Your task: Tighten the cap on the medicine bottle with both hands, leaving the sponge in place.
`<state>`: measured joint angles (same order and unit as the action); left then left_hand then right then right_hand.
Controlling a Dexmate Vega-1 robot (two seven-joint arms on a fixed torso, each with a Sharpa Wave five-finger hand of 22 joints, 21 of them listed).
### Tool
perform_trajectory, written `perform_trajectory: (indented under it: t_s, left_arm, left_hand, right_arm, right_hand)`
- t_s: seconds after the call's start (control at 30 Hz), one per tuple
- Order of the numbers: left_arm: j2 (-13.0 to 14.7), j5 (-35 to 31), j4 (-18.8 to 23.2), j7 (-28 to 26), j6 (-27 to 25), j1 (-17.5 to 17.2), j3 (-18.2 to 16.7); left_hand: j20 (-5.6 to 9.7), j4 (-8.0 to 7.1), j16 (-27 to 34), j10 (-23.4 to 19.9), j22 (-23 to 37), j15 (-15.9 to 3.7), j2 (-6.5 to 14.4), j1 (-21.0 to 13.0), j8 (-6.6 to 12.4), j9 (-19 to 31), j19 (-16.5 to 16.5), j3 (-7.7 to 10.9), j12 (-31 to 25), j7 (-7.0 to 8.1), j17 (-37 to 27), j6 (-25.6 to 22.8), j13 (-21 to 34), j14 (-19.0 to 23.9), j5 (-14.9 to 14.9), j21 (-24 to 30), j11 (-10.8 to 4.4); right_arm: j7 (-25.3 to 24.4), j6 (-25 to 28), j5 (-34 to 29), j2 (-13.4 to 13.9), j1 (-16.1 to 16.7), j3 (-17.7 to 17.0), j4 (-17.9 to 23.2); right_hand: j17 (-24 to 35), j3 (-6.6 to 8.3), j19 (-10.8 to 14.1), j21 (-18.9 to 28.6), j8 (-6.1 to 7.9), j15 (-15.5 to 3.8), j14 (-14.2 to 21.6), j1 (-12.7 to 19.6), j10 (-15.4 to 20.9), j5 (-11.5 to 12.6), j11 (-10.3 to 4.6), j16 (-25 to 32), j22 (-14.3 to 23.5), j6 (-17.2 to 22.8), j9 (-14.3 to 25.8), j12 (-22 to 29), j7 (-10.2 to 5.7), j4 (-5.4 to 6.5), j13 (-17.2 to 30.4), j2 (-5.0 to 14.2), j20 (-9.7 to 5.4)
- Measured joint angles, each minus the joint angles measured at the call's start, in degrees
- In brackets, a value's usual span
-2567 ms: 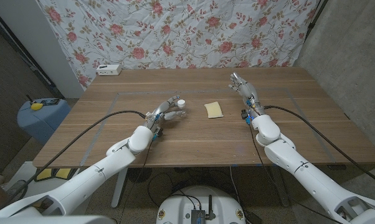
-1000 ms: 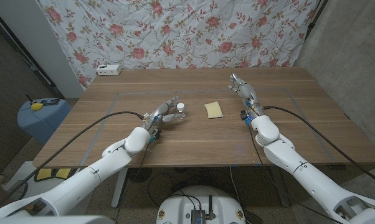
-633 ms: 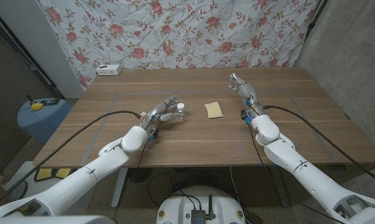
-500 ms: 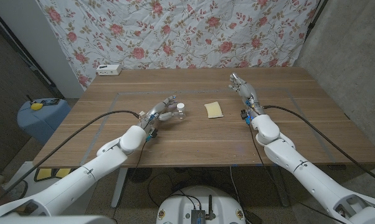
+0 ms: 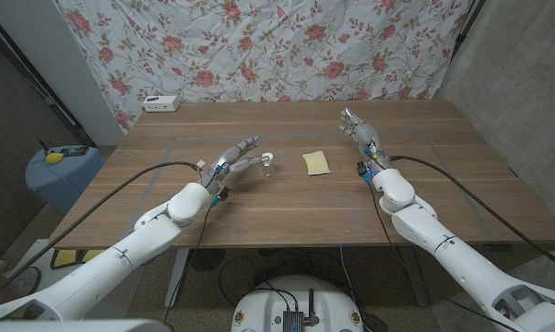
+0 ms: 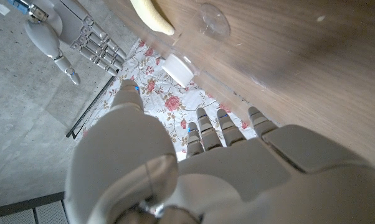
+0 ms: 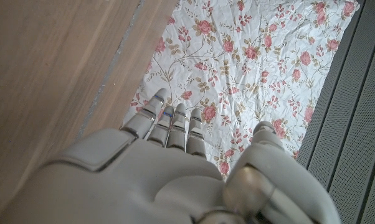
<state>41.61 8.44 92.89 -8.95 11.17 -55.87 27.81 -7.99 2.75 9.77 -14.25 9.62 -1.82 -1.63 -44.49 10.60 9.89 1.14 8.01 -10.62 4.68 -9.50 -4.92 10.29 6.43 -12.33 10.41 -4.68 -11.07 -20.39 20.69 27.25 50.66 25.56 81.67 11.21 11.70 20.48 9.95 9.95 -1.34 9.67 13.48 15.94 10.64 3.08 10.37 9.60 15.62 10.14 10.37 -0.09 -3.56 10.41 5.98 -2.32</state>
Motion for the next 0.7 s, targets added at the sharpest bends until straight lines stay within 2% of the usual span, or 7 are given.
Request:
perform_trajectory:
  t_s: [0.2,0.33,0.43,0.6,0.7]
  left_arm:
    - [-0.6,1.7,0.1,0.1,1.5,-0.5,-1.0]
    - [-1.2,2.6,-0.4,0.1,2.9,-0.5,-1.5]
    - [-1.8,3.3,-1.3,0.2,4.0,-0.4,-1.8]
    - [-2.5,4.1,-2.4,0.5,5.6,0.1,-2.0]
    - [-3.4,4.6,-3.9,0.9,6.6,0.8,-2.1]
  left_hand:
    - [-0.31,-1.14,0.0,0.2,0.0,0.31,0.8,1.9,0.22,0.0,-0.3,-0.43,0.0,-1.13,0.0,-1.1,0.0,-0.3,-0.3,0.2,0.6]
    - [0.32,-3.5,0.2,0.5,0.1,0.5,3.2,5.4,0.22,0.1,-0.9,-0.75,0.0,-1.52,-0.1,-1.8,0.0,-0.5,-0.5,0.4,1.15]
    - [0.68,-5.26,0.2,0.7,0.1,1.02,5.6,7.7,0.22,0.1,-1.3,-0.77,0.0,-1.84,-0.2,-2.1,0.0,-0.6,-0.5,0.4,1.95]
    - [0.96,-6.27,0.2,0.8,0.1,1.32,7.2,9.3,0.22,0.1,-1.6,-0.67,0.0,-2.11,-0.2,-2.4,0.0,-0.9,-0.5,0.4,2.27]
    - [1.8,-7.13,0.2,1.1,0.1,1.95,8.5,10.6,-0.03,0.0,-2.4,-0.28,0.0,-2.49,-0.2,-2.0,0.0,-0.9,-0.5,0.6,2.58]
  right_arm:
    - [1.0,-0.5,1.1,-0.1,-0.3,-0.2,-0.7]
    - [1.5,-0.9,1.8,-0.3,-0.4,-0.4,-1.2]
    - [1.6,-1.0,2.0,-0.3,-0.4,-0.5,-1.4]
    - [2.0,-1.1,3.0,-0.3,-0.4,-0.8,-1.4]
    - [2.3,-1.1,3.5,-0.2,-0.4,-1.0,-1.4]
  right_hand:
    - [0.0,0.0,-0.6,0.0,0.0,-0.19,-0.8,-0.7,-1.2,0.0,-0.27,0.0,0.0,-1.3,0.0,-0.2,0.1,0.0,0.0,0.06,-0.04]
    - [0.0,0.08,-0.9,0.0,0.0,-0.09,-0.9,-0.9,-1.3,0.0,-0.11,0.0,0.0,-1.5,0.0,-0.2,0.31,0.41,0.0,0.3,-0.34]
    - [0.0,0.08,-1.2,0.0,0.0,-0.09,-0.9,-1.3,-1.3,0.0,-0.14,0.0,0.0,-1.9,0.0,-0.2,0.63,0.41,0.0,0.67,0.0]
    - [0.1,-0.26,-1.6,0.0,0.0,0.02,-1.6,-2.0,-2.6,0.0,-0.12,0.0,0.0,-2.8,0.0,-0.2,0.89,0.75,0.0,0.44,-0.09]
    - [0.1,-0.28,-2.1,0.0,-0.12,0.44,-2.5,-2.3,-3.6,0.0,0.14,0.0,0.0,-3.8,0.0,-0.4,0.9,1.22,0.0,0.37,-0.03]
